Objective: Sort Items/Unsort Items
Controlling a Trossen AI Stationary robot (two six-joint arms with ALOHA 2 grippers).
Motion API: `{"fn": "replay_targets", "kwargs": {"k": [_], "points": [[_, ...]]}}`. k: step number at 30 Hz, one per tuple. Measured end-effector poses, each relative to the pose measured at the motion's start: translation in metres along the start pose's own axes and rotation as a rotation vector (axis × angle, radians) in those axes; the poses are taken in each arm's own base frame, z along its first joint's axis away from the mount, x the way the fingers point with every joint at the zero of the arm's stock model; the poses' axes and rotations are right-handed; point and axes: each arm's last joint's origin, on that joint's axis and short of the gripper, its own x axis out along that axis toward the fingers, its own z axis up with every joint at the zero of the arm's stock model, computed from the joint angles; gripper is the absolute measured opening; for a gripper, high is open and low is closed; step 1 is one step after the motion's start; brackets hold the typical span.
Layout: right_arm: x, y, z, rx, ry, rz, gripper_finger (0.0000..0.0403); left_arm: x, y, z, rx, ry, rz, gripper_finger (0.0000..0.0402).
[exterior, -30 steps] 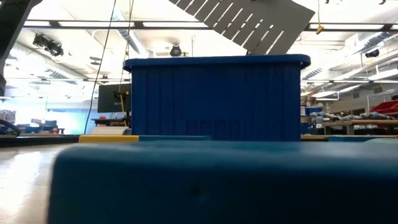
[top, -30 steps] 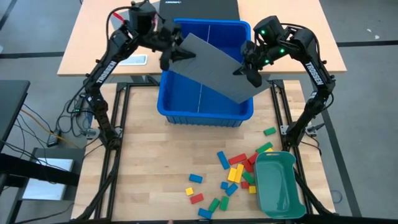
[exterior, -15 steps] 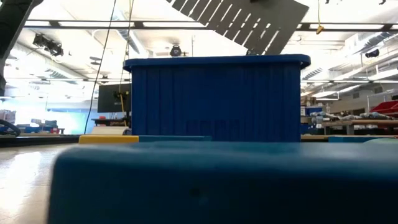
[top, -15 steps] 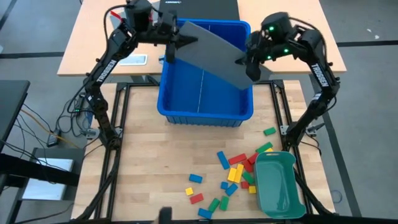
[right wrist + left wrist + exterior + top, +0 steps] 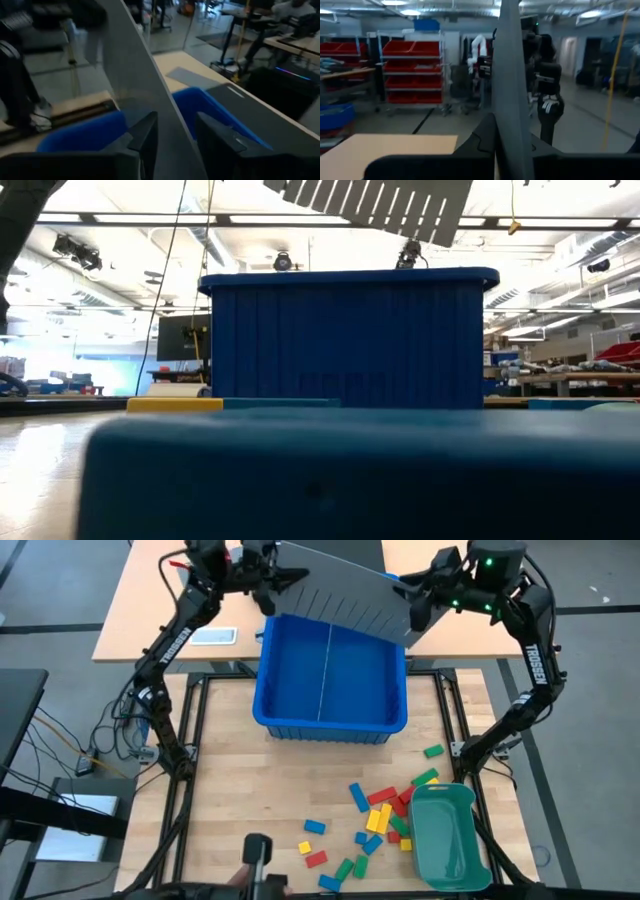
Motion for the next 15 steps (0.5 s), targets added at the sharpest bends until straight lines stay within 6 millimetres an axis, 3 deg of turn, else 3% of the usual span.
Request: {"fn": "replay_targets", "kwargs": {"k": [7, 11, 15], "points": [[0.001, -0.001, 0.013, 0.062, -0.147, 0.098, 0.0130, 0.005, 0.019, -0.035, -0.062, -0.181, -0.072, 0.0017], [0.002, -0.004, 0.022, 0.094, -0.241, 0.162, 0.0123, -0.007, 0.031, -0.061, -0.121, -0.279, -0.080, 0.0017], [0.018, -0.007, 0.021, 0.139, -0.244, 0.200, 0.0119, -0.022, 0.043, -0.080, -0.139, -0.285, -0.061, 0.0016]]}}
